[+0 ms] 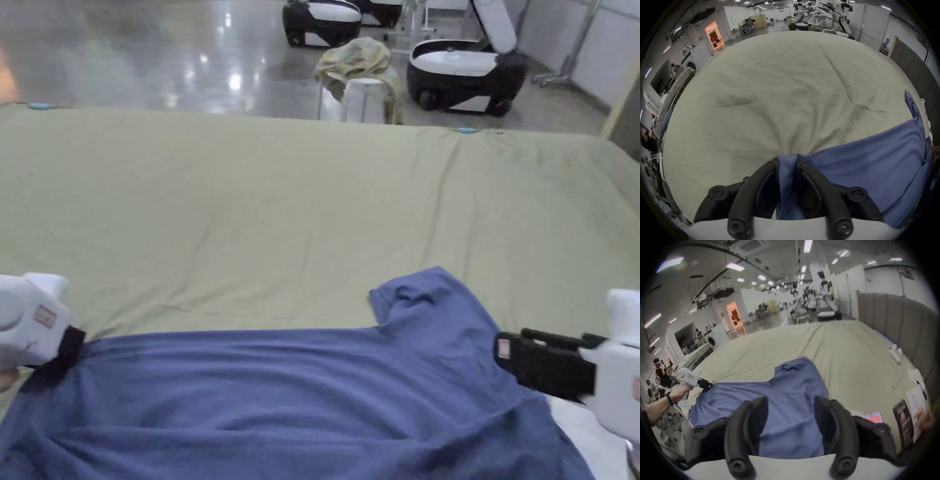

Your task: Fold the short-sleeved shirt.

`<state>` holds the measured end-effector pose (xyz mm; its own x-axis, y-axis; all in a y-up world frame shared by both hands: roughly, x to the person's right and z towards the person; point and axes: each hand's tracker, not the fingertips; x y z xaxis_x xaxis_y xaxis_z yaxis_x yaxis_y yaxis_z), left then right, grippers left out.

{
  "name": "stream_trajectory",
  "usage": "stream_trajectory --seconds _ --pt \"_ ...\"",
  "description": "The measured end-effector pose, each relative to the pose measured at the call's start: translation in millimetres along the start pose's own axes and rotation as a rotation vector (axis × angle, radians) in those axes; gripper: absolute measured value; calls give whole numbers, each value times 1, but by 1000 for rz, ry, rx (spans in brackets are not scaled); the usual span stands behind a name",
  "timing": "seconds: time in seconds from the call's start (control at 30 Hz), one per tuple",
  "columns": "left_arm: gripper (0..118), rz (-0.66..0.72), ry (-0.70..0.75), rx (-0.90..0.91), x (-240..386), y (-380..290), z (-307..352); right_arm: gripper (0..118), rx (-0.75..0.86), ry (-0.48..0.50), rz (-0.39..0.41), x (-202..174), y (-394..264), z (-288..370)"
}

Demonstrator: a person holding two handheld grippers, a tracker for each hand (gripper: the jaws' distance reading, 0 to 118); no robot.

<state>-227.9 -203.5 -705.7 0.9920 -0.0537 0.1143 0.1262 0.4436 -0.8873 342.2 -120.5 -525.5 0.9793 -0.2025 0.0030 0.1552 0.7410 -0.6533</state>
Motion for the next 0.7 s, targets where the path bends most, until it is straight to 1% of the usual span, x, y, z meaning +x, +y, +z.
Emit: stream_trajectory --seconds 0.03,0.07,0.1,0.13,0.2,0.27,0.3,0.33,0.37,0.4,0.43,0.47,0.5,0.53,0.57,0.6,0.63,0.67,0.7 --pt "16 7 -2 -4 0 0 1 66 -69 -12 -10 5 14 -22" --pt "16 11 -6 -8 -1 0 1 66 -102 -33 -13 14 24 -44" --pt "16 11 -11 -10 0 0 3 66 -157 -71 -19 23 33 -68" --pt "16 16 -15 -12 -1 -1 3 65 -194 -116 -6 30 38 -87" --pt "16 32 -27 -10 -2 -2 5 65 -303 -180 -3 47 43 -125" --pt "16 42 -35 1 -13 0 -2 65 -366 -224 -21 53 37 -150" --pt "16 43 -37 4 -13 -1 -1 65 -396 -217 2 51 31 -157" --pt "16 44 -39 7 -13 -1 0 63 -410 -191 42 46 26 -159" --pt "16 47 -38 10 -11 -2 0 57 -360 -256 145 36 23 -154" --pt "16 51 -35 16 -10 -4 1 49 -347 -260 166 30 22 -150" --pt "16 52 -36 22 -10 -5 1 41 -350 -260 151 26 22 -146" --pt "16 53 -44 29 -12 -6 3 24 -341 -240 145 26 23 -141" --pt "16 69 -69 41 -18 -6 6 0 -331 -248 141 26 24 -136" --pt "16 105 -108 78 -23 -9 16 0 -300 -232 118 27 26 -127" --pt "14 149 -141 197 -31 -17 33 0 -246 -215 113 25 30 -111" --pt "8 180 -181 286 -37 -29 56 0 -203 -177 97 24 32 -91" --pt "7 201 -242 316 -45 -38 72 0 -168 -147 99 22 33 -72" --pt "6 196 -278 327 -48 -48 91 0 -135 -148 117 19 33 -50" --pt "6 152 -289 354 -50 -60 109 0 -98 -137 117 11 29 -23"
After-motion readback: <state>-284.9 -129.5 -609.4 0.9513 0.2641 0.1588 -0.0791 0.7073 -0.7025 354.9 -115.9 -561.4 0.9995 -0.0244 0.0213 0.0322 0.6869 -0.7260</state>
